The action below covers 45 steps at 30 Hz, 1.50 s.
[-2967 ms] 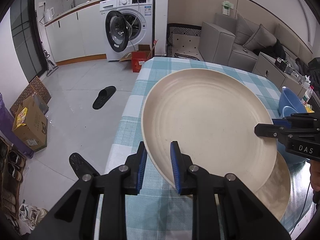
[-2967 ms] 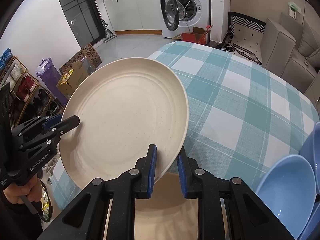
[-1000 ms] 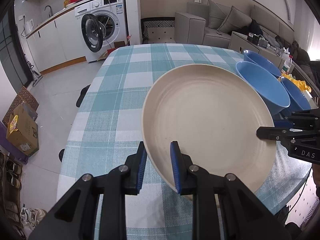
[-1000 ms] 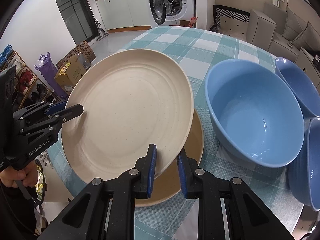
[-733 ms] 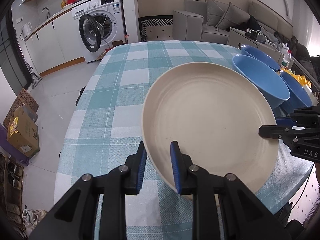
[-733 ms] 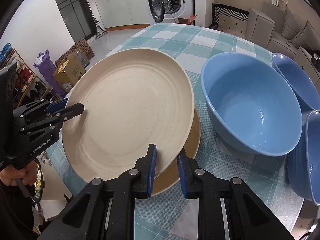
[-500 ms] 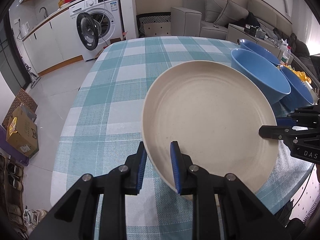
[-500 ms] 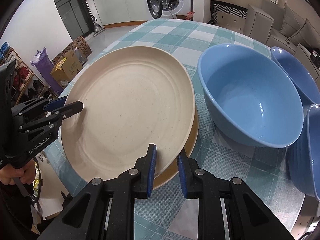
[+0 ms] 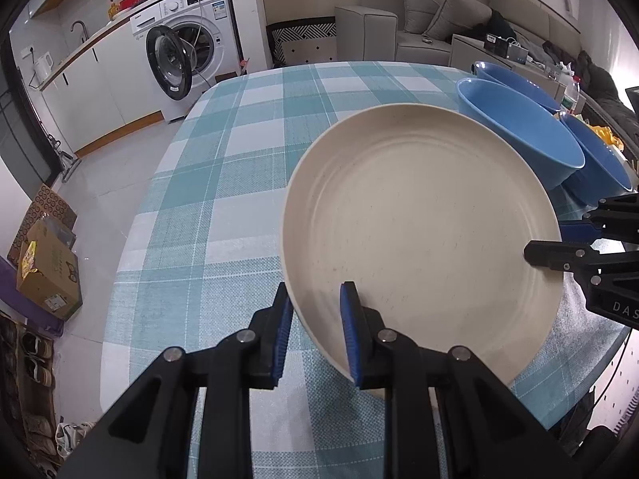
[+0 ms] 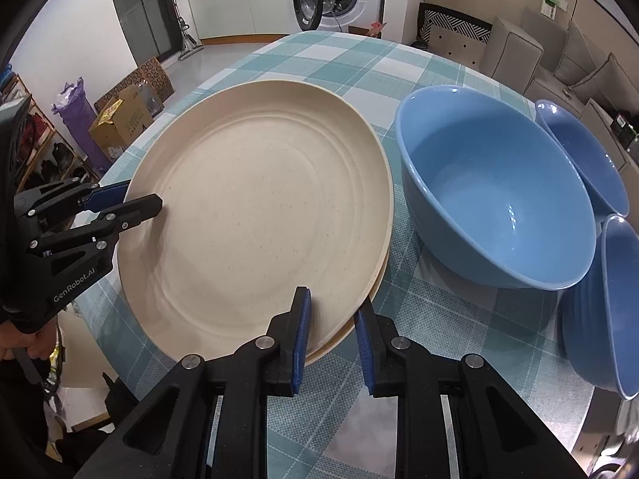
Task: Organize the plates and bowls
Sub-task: 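Carry the cream plate with both grippers over the other cream plate, then lower the cream plate onto the other plate and open both grippers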
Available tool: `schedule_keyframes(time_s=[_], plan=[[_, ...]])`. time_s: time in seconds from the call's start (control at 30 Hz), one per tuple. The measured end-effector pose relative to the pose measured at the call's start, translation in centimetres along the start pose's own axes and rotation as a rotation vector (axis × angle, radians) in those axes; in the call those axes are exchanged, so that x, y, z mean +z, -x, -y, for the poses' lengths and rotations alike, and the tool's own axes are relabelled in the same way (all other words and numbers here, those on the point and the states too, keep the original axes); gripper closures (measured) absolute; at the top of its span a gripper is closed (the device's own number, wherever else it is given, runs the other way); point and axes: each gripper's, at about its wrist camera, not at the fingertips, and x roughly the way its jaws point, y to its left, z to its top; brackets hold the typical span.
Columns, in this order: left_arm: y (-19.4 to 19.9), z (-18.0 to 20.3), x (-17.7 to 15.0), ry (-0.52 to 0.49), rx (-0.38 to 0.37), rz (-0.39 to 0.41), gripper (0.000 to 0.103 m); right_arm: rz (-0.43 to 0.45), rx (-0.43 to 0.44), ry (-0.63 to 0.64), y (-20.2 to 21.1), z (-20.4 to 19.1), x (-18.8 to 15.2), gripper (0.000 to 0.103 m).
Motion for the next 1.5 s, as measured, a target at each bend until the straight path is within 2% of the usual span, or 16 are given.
schedule_keyframes(time_s=[0.13,0.37,0.7,0.87,1.0,1.07,1.17,1.43,1.5], plan=[[-0.1,0.3,-0.1,-0.01,-0.001,-0.005,0.081,-0.007,-0.058,0.03,-0.1,-0.6,-0.2,0.079],[-0.2,0.4,-0.1,-0.034,0.01,-0.01,0.081,-0.022,-0.095,0.056,-0.6,-0.7,-0.2,0.076],[-0.9,0.4,-0.3,-0.051,0.029,-0.029,0.079,-0.03,-0.095,0.061,-1.1,-0.7,-0.6,0.07],[-1.3,0.6,-0.3,-0.061,0.031,-0.035,0.074,-0.027,-0.095,0.068,-1.1,-0.9,-0.5,0.067],[-1.4,0.6,-0.3,-0.064,0.026,-0.035,0.068,-0.019,-0.062,0.064,-0.9,-1.0,-0.7,0.055],[-1.3,0.5,-0.3,-0.056,0.018,-0.034,0.059,-0.013,-0.056,0.063,-0.8,-1.0,-0.7,0.053],[-0.9,0.4,-0.3,-0.051,0.007,-0.021,0.052,-0.004,-0.049,0.051,-0.5,-0.7,-0.7,0.04],[0.6,0.0,0.5,-0.011,-0.058,0.023,0.048,0.037,-0.016,0.044,1.2,-0.4,-0.7,0.025],[1.0,0.1,0.8,-0.006,-0.063,0.033,0.036,0.057,-0.005,0.047,1.8,-0.4,-0.7,0.02]])
